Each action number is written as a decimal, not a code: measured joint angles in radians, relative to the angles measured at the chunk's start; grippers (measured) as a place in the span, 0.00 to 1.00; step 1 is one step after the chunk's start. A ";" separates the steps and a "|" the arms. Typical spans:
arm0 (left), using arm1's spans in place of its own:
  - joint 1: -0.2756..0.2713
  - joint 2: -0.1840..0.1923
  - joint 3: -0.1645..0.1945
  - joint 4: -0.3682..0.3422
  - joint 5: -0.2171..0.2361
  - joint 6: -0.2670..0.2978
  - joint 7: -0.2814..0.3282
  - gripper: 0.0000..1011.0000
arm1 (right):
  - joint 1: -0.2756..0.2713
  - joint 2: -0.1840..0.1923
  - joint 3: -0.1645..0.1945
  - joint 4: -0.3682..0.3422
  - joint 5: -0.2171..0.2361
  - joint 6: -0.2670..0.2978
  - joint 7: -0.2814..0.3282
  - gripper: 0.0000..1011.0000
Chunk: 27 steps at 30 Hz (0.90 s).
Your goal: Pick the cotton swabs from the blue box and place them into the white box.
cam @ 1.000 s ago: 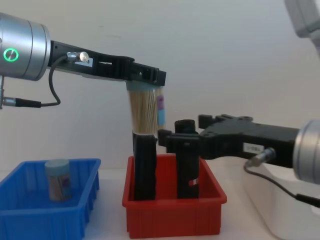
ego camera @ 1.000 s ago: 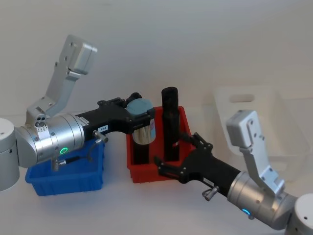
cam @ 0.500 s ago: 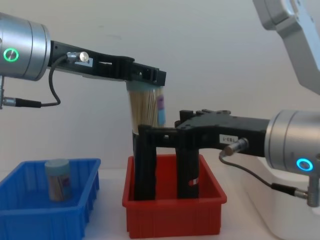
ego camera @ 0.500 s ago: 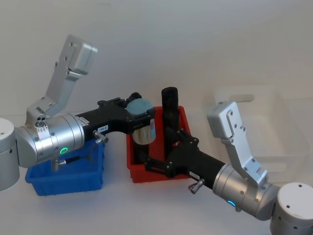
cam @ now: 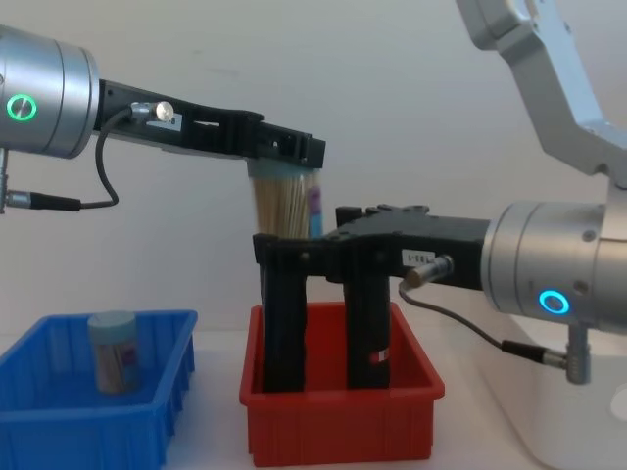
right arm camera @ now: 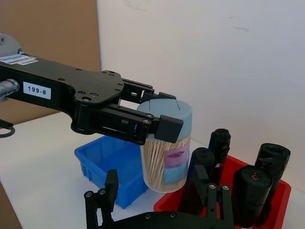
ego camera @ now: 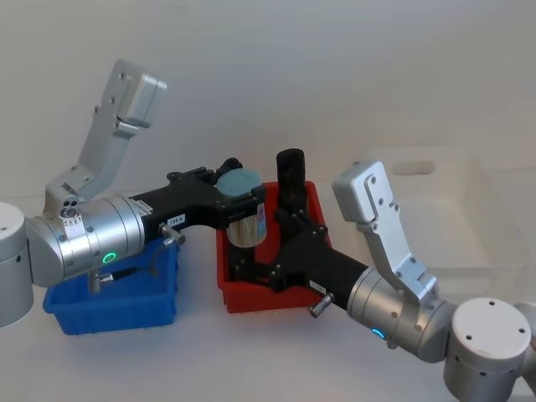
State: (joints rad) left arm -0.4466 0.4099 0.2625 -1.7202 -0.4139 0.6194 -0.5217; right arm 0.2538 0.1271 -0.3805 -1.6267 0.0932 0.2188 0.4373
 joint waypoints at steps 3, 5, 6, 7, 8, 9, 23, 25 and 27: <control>0.000 0.000 0.000 0.000 0.000 0.000 0.000 0.66 | 0.007 -0.007 -0.003 0.007 -0.006 0.005 -0.008 0.99; 0.000 0.000 0.000 0.000 0.000 0.000 0.000 0.66 | 0.012 -0.010 -0.004 0.011 -0.009 0.008 -0.014 0.99; 0.000 0.000 0.000 0.000 0.000 0.000 0.000 0.66 | 0.015 -0.013 -0.005 0.015 -0.012 0.011 -0.018 0.99; 0.000 0.000 0.000 0.000 0.000 0.000 0.000 0.66 | 0.017 -0.015 -0.006 0.016 -0.013 0.012 -0.020 0.99; 0.000 0.000 0.000 0.000 0.000 0.000 0.000 0.66 | 0.019 -0.016 -0.006 0.018 -0.014 0.013 -0.022 0.99; 0.000 0.000 0.000 0.000 0.000 0.000 0.000 0.66 | 0.023 -0.019 -0.007 0.022 -0.016 0.016 -0.027 0.99; 0.000 0.000 0.000 0.000 0.000 0.000 0.000 0.66 | 0.051 -0.044 -0.016 0.060 -0.024 0.024 -0.046 0.83; 0.000 0.000 0.000 0.000 0.000 0.000 0.000 0.66 | 0.055 -0.048 -0.018 0.067 -0.024 0.023 -0.048 0.76; 0.000 0.000 0.000 0.000 0.000 0.000 0.000 0.66 | 0.058 -0.051 -0.019 0.074 -0.024 0.021 -0.050 0.70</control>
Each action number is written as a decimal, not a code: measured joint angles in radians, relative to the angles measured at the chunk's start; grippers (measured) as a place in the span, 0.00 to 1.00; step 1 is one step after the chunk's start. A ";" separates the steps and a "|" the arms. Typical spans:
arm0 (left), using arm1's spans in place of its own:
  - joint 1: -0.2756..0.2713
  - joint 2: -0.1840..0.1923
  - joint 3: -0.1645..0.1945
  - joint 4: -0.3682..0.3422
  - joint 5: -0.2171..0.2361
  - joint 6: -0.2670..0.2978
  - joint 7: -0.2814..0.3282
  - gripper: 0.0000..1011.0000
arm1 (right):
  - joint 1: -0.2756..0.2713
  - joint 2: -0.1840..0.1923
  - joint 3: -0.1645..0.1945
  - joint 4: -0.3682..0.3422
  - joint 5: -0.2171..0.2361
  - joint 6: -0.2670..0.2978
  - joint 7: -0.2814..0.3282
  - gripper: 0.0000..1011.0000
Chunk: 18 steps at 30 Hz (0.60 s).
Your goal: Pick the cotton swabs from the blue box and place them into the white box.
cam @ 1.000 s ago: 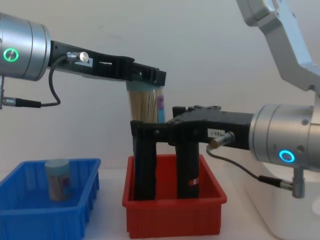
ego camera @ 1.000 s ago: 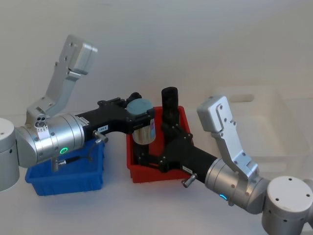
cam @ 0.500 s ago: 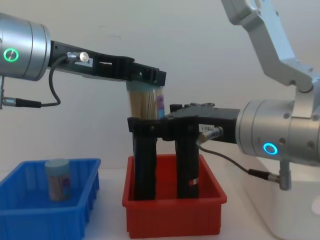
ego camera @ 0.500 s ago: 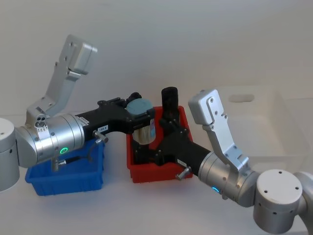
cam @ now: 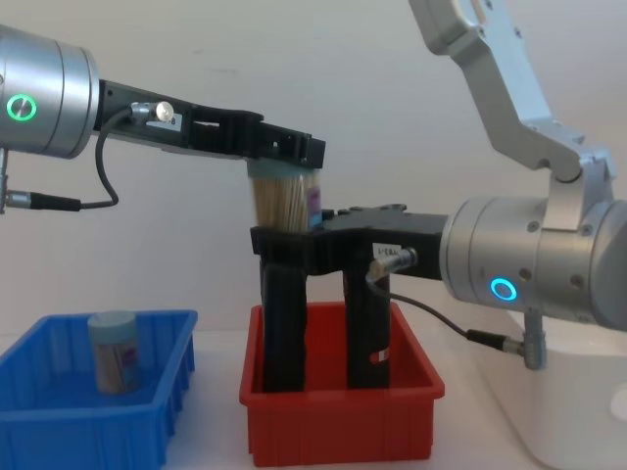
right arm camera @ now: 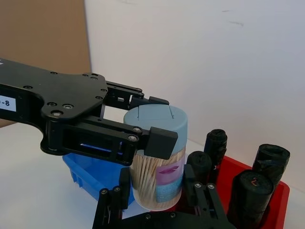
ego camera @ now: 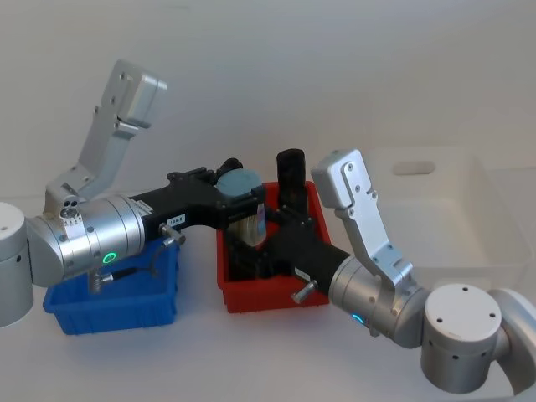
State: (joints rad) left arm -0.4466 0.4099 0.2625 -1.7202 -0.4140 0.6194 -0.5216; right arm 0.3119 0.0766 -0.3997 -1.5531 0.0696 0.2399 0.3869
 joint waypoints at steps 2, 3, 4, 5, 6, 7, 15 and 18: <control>0.000 0.000 0.000 0.000 0.000 0.000 0.001 0.66 | 0.002 -0.002 -0.001 0.004 0.000 -0.001 -0.001 0.65; 0.000 0.000 0.000 0.000 0.000 0.000 0.001 0.66 | 0.003 -0.002 -0.001 0.005 0.000 -0.002 -0.002 0.62; 0.000 0.000 0.000 0.000 0.001 0.000 0.002 0.66 | 0.005 -0.004 -0.001 0.009 0.000 -0.004 -0.002 0.61; 0.000 0.000 0.000 0.000 0.001 0.000 0.002 0.66 | 0.005 -0.005 -0.002 0.010 0.000 -0.005 -0.003 0.61; 0.000 0.000 0.000 0.000 0.001 0.000 0.002 0.66 | 0.006 -0.005 -0.002 0.012 0.000 -0.005 -0.003 0.61; 0.000 0.000 0.000 0.000 0.001 0.000 0.002 0.66 | 0.007 -0.006 -0.002 0.014 0.001 -0.007 -0.004 0.61; 0.000 0.000 0.000 0.000 0.000 0.000 0.001 0.73 | 0.011 -0.009 -0.006 0.021 0.003 -0.013 -0.008 0.61; 0.000 0.000 0.001 0.000 -0.001 0.000 0.000 0.82 | 0.012 -0.009 -0.006 0.022 0.004 -0.015 -0.009 0.61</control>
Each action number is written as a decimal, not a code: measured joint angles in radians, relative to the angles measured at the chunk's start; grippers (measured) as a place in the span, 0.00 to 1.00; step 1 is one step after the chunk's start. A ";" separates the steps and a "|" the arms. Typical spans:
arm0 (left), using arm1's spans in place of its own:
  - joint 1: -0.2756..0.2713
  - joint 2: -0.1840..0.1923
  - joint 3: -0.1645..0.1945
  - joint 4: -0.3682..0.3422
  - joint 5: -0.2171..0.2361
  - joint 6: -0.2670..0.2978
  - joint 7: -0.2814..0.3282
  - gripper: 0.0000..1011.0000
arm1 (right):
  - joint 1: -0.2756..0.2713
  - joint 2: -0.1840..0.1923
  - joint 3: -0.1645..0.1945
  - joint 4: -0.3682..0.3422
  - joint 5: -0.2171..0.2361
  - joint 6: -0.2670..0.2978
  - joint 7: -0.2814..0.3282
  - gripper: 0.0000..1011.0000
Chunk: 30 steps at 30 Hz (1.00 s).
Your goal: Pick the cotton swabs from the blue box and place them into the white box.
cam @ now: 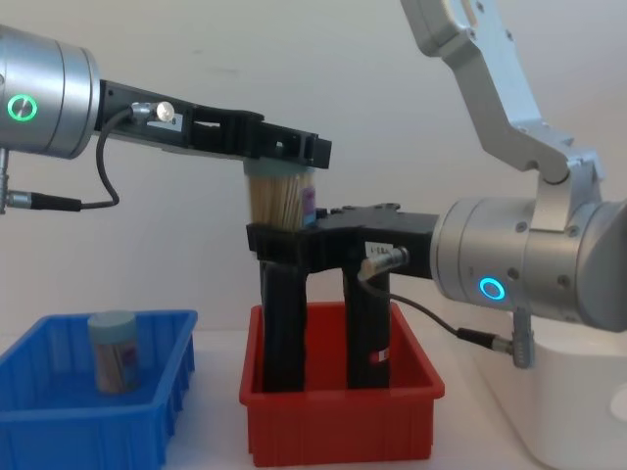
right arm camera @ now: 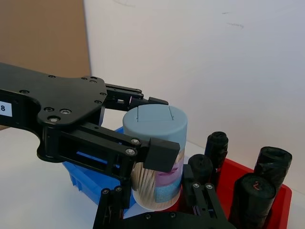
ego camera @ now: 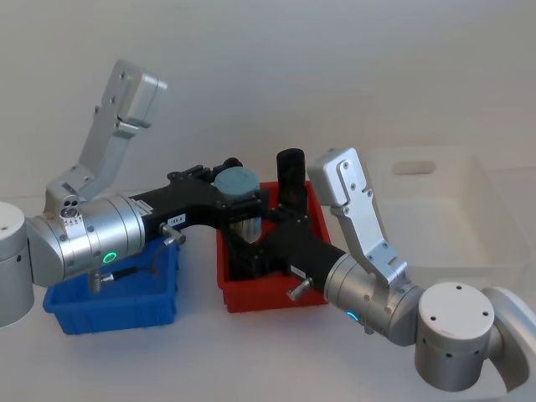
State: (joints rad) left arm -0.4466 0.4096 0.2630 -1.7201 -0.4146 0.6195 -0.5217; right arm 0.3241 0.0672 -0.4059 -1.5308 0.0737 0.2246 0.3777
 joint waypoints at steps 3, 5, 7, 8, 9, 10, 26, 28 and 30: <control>0.000 0.000 0.000 0.000 0.000 0.000 0.000 0.90 | 0.001 0.000 0.000 0.000 0.001 -0.001 -0.001 0.61; 0.000 0.000 0.000 0.000 0.000 0.000 0.000 0.96 | 0.001 0.001 0.000 0.000 0.001 -0.001 -0.002 0.61; 0.000 0.000 0.000 0.000 0.000 0.000 0.000 0.98 | 0.001 0.001 -0.001 0.000 0.002 -0.002 -0.002 0.61; 0.000 0.000 0.000 0.000 0.000 0.000 0.000 0.99 | 0.001 0.001 -0.001 0.000 0.002 -0.002 -0.003 0.61; 0.000 0.000 0.000 0.000 0.000 0.000 0.000 0.99 | 0.000 0.002 -0.001 -0.001 0.002 -0.002 -0.004 0.61; 0.000 0.000 0.000 0.000 0.000 0.000 0.000 0.99 | 0.000 0.002 -0.001 -0.001 0.002 -0.002 -0.004 0.61; 0.000 0.000 -0.001 0.000 0.001 0.000 0.000 0.99 | -0.037 0.031 0.006 -0.053 -0.003 0.009 -0.070 0.61; 0.000 0.000 -0.001 0.000 0.001 0.000 0.000 0.99 | -0.047 0.040 0.011 -0.066 -0.003 0.011 -0.087 0.61; 0.000 0.000 -0.001 0.000 0.001 0.000 0.000 0.99 | -0.054 0.047 0.015 -0.075 -0.003 0.012 -0.101 0.61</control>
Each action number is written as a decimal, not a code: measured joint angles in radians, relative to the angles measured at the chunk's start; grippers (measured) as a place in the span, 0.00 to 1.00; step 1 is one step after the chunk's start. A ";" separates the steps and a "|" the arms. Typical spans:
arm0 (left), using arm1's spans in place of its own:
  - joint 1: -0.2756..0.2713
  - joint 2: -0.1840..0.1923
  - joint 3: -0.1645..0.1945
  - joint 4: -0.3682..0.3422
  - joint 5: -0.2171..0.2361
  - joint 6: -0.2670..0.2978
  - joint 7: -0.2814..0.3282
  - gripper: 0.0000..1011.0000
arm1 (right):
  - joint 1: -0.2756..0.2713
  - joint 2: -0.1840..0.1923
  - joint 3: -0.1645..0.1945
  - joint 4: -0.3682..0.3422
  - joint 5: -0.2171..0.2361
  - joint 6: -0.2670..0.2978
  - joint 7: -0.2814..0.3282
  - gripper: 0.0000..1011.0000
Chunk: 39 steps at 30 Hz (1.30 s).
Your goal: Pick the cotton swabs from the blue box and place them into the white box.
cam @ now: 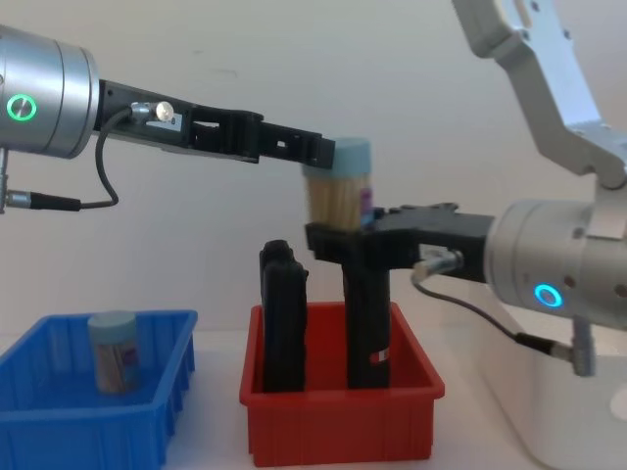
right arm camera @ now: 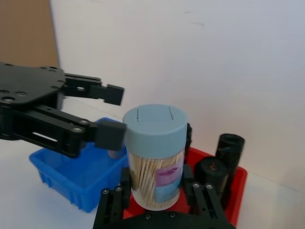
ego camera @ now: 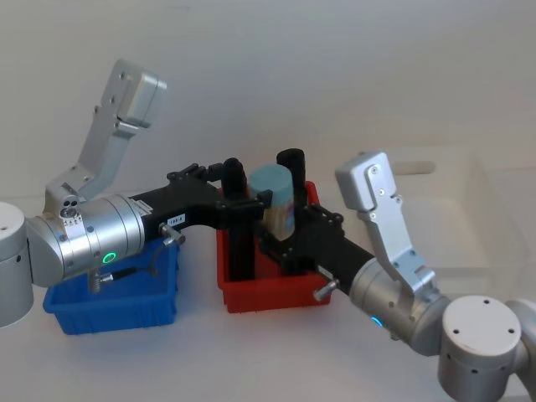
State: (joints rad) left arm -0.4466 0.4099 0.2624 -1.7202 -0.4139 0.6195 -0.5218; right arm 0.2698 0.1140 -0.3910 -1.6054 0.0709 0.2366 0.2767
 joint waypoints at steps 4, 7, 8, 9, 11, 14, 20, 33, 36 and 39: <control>0.000 0.000 0.000 0.000 0.000 0.000 0.000 0.99 | -0.016 0.017 0.011 -0.018 0.003 0.001 -0.035 0.61; 0.000 0.000 0.000 0.000 0.000 0.000 0.000 0.99 | -0.034 0.038 0.026 -0.036 0.009 0.001 -0.069 0.61; 0.000 0.000 0.000 0.000 0.000 0.000 0.000 0.99 | -0.039 0.043 0.030 -0.040 0.010 0.001 -0.080 0.61; 0.000 0.000 0.000 0.000 0.000 0.000 0.000 0.99 | -0.041 0.046 0.032 -0.042 0.012 0.001 -0.087 0.61; 0.000 0.000 0.000 0.000 0.000 0.000 0.000 0.99 | -0.050 0.056 0.040 -0.049 0.016 -0.001 -0.101 0.61; 0.000 0.000 0.000 0.000 0.000 0.000 0.000 0.99 | -0.065 0.075 0.056 -0.061 0.025 -0.005 -0.133 0.61; 0.000 0.000 0.000 0.000 0.000 0.000 0.000 0.99 | -0.096 0.114 0.090 -0.081 0.048 -0.017 -0.199 0.61; 0.000 0.000 0.000 0.000 0.000 0.000 0.000 0.99 | -0.142 0.185 0.164 -0.074 0.099 -0.046 -0.308 0.61; 0.000 0.000 0.000 0.000 0.000 0.000 0.000 0.99 | -0.145 0.195 0.177 -0.060 0.106 -0.052 -0.320 0.61; 0.000 0.000 0.000 0.000 0.000 0.000 0.000 0.99 | -0.146 0.201 0.186 -0.042 0.114 -0.059 -0.327 0.61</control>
State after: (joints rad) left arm -0.4466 0.4099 0.2625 -1.7202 -0.4140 0.6195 -0.5217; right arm 0.1239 0.3146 -0.2045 -1.6477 0.1848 0.1776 -0.0504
